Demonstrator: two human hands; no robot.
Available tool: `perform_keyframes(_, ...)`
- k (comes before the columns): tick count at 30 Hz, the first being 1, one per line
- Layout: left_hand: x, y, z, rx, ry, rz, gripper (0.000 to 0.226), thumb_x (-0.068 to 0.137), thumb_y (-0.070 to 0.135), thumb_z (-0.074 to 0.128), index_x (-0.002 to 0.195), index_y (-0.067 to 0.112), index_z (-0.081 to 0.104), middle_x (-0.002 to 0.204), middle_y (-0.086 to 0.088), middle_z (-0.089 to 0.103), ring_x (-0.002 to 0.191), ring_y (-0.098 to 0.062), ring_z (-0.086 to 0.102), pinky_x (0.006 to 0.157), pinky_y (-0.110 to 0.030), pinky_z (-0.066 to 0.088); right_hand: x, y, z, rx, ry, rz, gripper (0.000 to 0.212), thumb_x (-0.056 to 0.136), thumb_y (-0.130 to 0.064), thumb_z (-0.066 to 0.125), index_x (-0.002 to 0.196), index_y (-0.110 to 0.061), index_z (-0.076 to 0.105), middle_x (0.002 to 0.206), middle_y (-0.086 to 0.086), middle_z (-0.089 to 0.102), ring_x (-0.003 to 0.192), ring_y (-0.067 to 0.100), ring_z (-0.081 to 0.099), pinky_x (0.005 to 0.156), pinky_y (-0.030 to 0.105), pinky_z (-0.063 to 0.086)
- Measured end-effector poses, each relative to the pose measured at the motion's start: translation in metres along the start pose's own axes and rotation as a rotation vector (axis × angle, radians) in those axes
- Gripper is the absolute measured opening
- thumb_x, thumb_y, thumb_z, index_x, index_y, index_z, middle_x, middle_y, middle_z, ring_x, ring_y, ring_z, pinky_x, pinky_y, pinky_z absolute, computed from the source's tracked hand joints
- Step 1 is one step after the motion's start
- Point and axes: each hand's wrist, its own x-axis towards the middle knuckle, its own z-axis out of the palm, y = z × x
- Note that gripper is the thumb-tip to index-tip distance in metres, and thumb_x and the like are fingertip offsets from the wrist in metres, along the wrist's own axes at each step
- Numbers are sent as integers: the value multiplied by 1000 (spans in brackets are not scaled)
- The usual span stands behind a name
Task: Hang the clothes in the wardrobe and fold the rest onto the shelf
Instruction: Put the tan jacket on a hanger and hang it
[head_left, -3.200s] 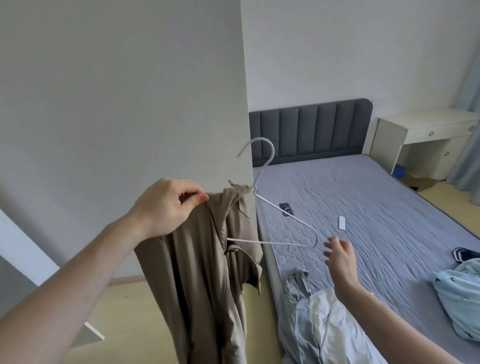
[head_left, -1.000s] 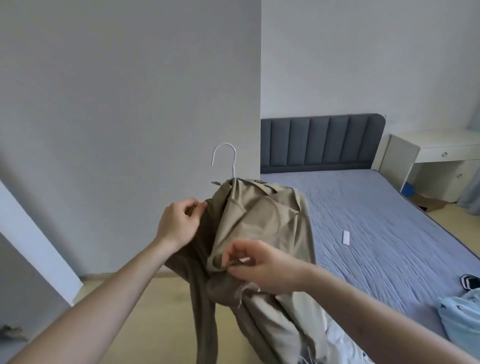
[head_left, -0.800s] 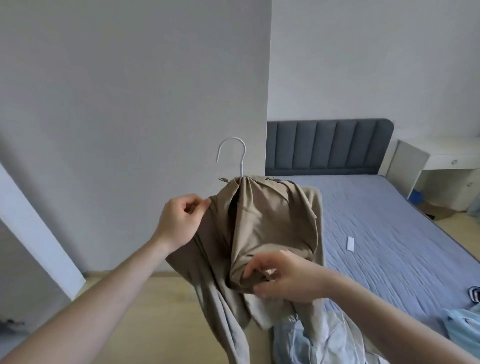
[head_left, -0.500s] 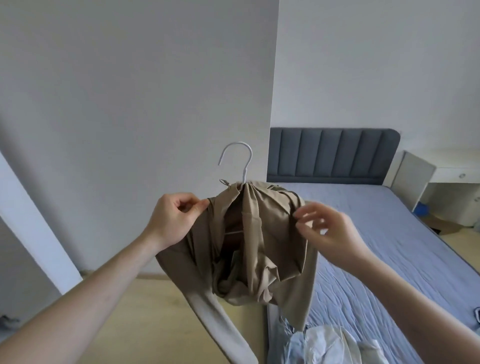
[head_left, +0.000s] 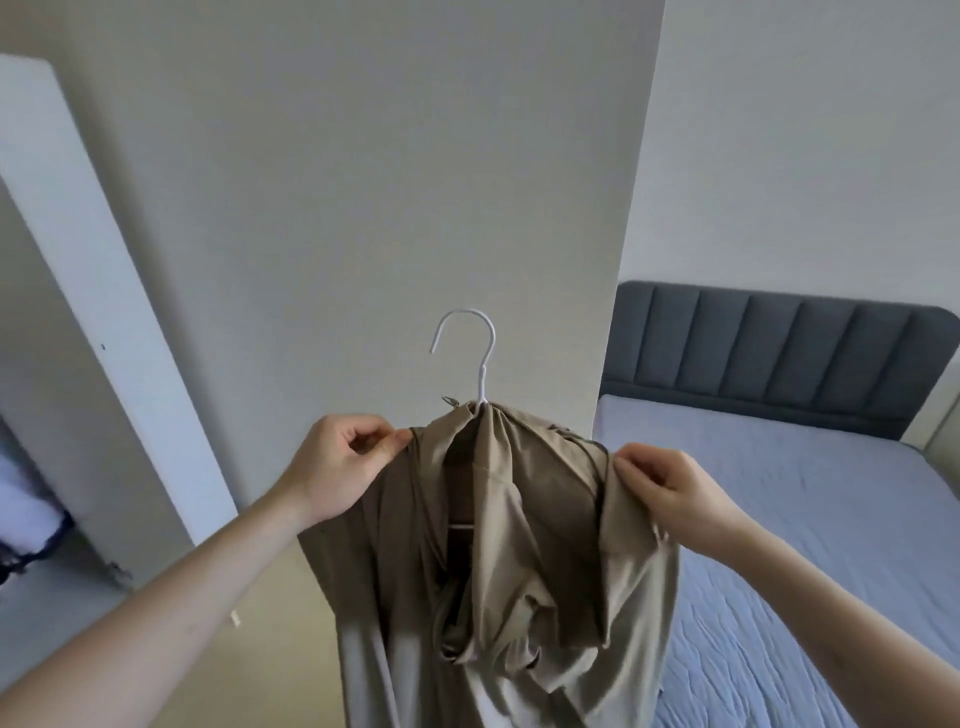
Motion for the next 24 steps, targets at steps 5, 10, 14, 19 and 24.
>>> perform_keyframes(5,-29,-10,-19,225,17,-100,24,101,39,55,83,28,67,74,6,67,71,-17,60,71,-37,49,30,-9,37,151,-162,-78,31,106,-27,50,83,-13,66,77,11,65,74,28,61,69,39,50)
perform_keyframes(10,-57,-30,-51,360,110,-213,17,101,26,55,89,30,66,84,15,66,80,-5,62,77,-34,52,56,-29,102,269,-283,-106,34,105,-24,52,74,-12,60,62,5,53,61,8,47,59,30,40)
perform_keyframes(14,-69,-49,-86,431,174,-253,13,97,24,58,100,32,67,95,16,63,89,-5,61,83,-37,52,78,-48,151,373,-320,-104,33,104,-22,54,73,-13,63,57,-5,51,55,6,46,49,21,36)
perform_keyframes(19,-91,-83,-157,471,380,-261,15,97,25,64,110,28,70,105,18,60,105,-5,59,96,-36,49,111,-103,228,432,-332,-133,30,100,-8,60,70,-8,65,57,0,57,58,4,50,56,21,39)
perform_keyframes(24,-115,-127,-239,531,421,-329,19,99,30,62,116,29,70,113,22,56,109,-4,57,101,-35,46,138,-173,314,488,-375,-162,35,98,-7,62,63,-12,63,52,-2,51,53,0,44,52,18,34)
